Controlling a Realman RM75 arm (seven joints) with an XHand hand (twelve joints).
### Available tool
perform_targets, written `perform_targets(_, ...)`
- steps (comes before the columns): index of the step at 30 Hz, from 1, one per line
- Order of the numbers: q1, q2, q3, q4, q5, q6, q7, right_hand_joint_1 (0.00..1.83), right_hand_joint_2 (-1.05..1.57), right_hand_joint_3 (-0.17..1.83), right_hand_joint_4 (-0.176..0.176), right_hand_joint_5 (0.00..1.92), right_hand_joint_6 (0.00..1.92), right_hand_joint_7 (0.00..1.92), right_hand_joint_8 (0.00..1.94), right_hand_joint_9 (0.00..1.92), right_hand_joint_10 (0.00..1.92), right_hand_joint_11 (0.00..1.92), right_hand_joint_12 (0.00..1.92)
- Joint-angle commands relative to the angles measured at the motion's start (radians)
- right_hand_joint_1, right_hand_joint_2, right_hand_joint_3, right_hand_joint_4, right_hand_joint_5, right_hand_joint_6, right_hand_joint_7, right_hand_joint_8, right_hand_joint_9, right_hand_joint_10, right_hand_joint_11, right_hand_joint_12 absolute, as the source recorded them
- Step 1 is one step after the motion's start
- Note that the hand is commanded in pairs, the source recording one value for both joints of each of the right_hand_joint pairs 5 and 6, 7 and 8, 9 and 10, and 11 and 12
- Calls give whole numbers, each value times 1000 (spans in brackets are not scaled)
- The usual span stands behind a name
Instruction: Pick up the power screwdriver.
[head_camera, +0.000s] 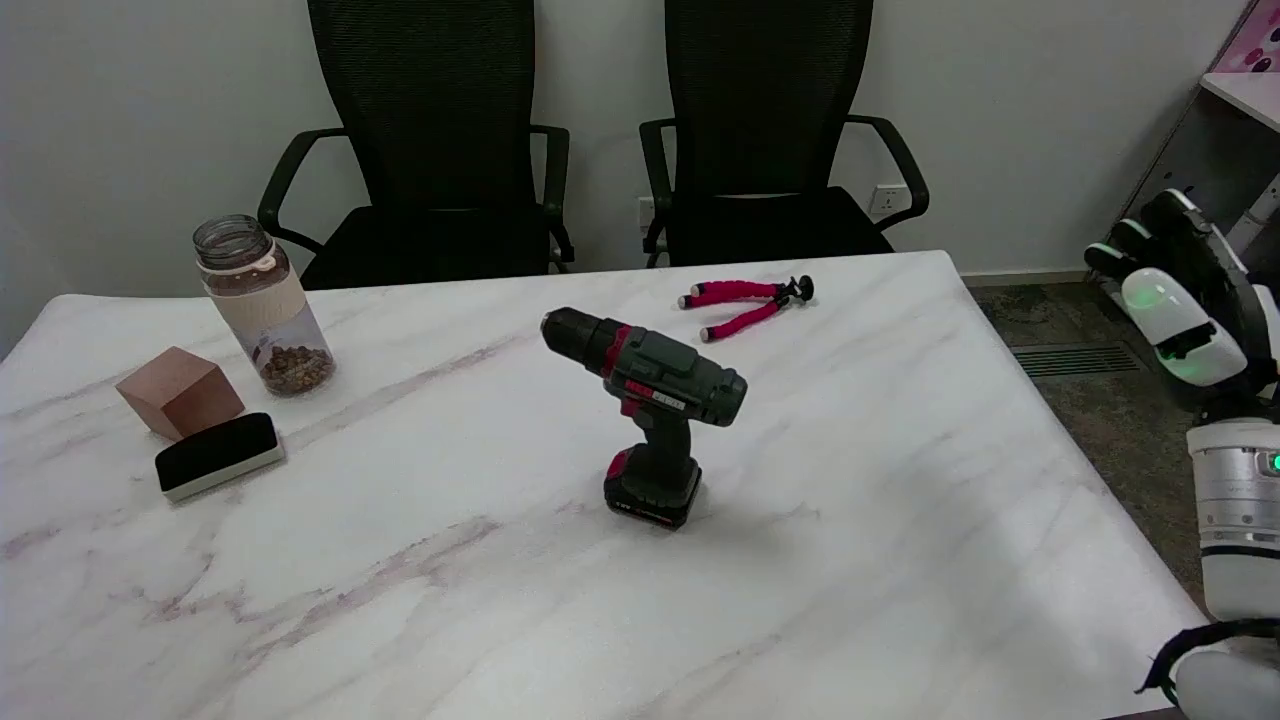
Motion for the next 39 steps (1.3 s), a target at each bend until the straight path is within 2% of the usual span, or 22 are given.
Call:
perform_targets(1, -60, 11, -24, 24, -221, -90, 112, 888, 251, 685, -138, 279, 279, 279, 279, 375, 375, 550, 550)
perform_targets(7, -3, 8, -73, 0, -248, -254, 112, 907, 205, 716, -126, 290, 290, 290, 290, 373, 373, 551, 551)
perform_targets(13, 70, 3, -129, 11, -305, -300, 113, 909, 60, 768, -95, 290, 290, 290, 290, 355, 355, 528, 528)
perform_targets(17, 91, -9, -163, -56, -354, -359, 108, 908, 42, 728, -82, 290, 290, 290, 290, 350, 350, 522, 522)
perform_targets(23, 144, -135, -160, -99, -477, -490, 100, 881, 10, 696, -59, 242, 242, 242, 242, 322, 322, 508, 508)
perform_targets(30, 255, -294, -186, -14, -586, -537, 100, 918, -142, 614, -41, 215, 215, 215, 215, 305, 305, 485, 485)
perform_targets(39, 364, -376, -274, 82, -590, -522, 56, 920, -172, 609, -12, 97, 97, 97, 97, 302, 302, 456, 456)
